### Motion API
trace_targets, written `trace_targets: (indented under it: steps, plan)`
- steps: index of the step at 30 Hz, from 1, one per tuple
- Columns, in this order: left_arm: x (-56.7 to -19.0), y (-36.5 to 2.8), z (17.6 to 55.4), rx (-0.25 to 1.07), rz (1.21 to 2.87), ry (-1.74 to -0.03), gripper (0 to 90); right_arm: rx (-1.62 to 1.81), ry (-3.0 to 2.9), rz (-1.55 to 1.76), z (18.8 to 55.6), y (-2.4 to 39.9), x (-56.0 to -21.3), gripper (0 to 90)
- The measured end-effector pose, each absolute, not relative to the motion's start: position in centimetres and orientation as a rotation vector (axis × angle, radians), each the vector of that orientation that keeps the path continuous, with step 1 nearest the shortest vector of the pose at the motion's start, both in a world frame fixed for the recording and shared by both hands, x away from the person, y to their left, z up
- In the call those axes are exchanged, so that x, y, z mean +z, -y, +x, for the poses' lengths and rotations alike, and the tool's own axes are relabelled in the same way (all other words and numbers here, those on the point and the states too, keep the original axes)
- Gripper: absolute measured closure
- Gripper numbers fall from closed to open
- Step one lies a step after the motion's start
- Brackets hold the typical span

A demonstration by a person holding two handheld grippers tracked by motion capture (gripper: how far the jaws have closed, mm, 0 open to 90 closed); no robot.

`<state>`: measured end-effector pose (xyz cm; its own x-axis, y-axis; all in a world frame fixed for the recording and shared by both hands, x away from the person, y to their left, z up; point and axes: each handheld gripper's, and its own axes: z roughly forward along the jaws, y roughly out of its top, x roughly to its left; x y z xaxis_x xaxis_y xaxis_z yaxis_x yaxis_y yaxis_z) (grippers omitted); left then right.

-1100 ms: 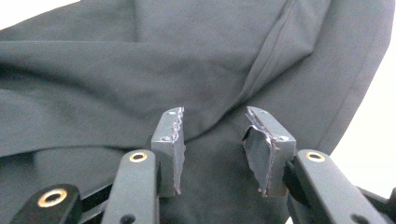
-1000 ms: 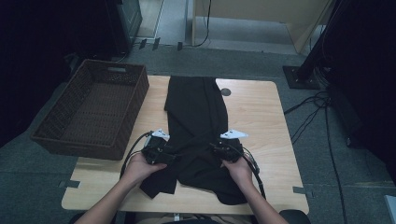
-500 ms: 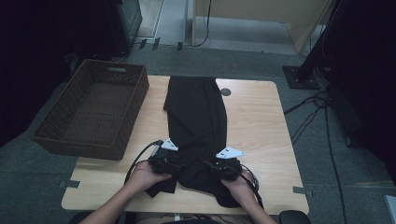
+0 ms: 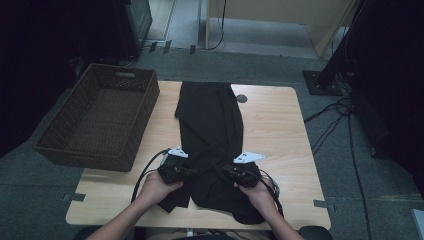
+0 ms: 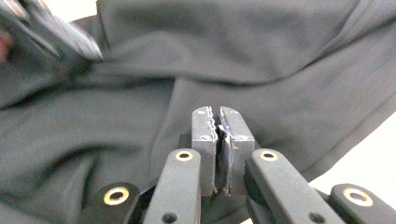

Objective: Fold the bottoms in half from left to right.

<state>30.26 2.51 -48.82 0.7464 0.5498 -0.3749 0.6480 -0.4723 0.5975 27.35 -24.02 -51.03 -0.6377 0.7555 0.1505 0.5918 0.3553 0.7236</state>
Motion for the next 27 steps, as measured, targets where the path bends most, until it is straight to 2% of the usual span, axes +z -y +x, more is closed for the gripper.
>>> trace_targets:
  steps: [5,8,12,14,17,20,21,23,24,26,27]
  plan:
    - [-46.2,-0.4,29.6,-0.247,2.074,-0.802,90.0,1.157,-2.413,1.207,26.4,23.5,-51.6,83.5]
    - [-45.4,1.6,28.9,-0.243,2.076,-0.738,90.0,1.161,-2.417,1.227,26.3,23.7,-51.4,77.6]
    - [-47.1,3.6,28.2,-0.289,2.111,-0.730,90.0,1.168,-2.288,1.310,27.2,25.4,-50.5,72.1]
    - [-48.2,4.4,28.1,-0.287,2.138,-0.745,90.0,1.172,-2.209,1.351,27.9,26.4,-50.0,65.4]
    - [-49.6,5.0,28.3,-0.293,2.172,-0.775,89.5,1.180,-2.111,1.401,29.1,27.6,-49.3,60.3]
    - [-50.2,5.0,28.7,-0.292,2.193,-0.794,88.6,1.228,-2.038,1.425,30.6,27.6,-48.9,50.1]
    - [-50.2,4.9,28.8,-0.296,2.193,-0.801,87.5,1.225,-2.041,1.420,31.0,27.3,-49.0,49.3]
    - [-49.7,4.5,29.0,-0.318,2.170,-0.795,75.7,1.148,-2.062,1.415,32.3,26.5,-49.8,49.7]
    - [-49.3,4.1,29.1,-0.307,2.155,-0.786,73.5,1.130,-2.078,1.424,32.6,26.4,-50.2,52.9]
    - [-48.1,2.8,30.1,-0.263,2.117,-0.799,70.7,1.067,-2.123,1.448,33.5,25.9,-51.3,65.6]
    - [-47.7,2.1,30.7,-0.244,2.090,-0.821,67.8,1.053,-2.136,1.438,33.7,25.7,-51.7,68.5]
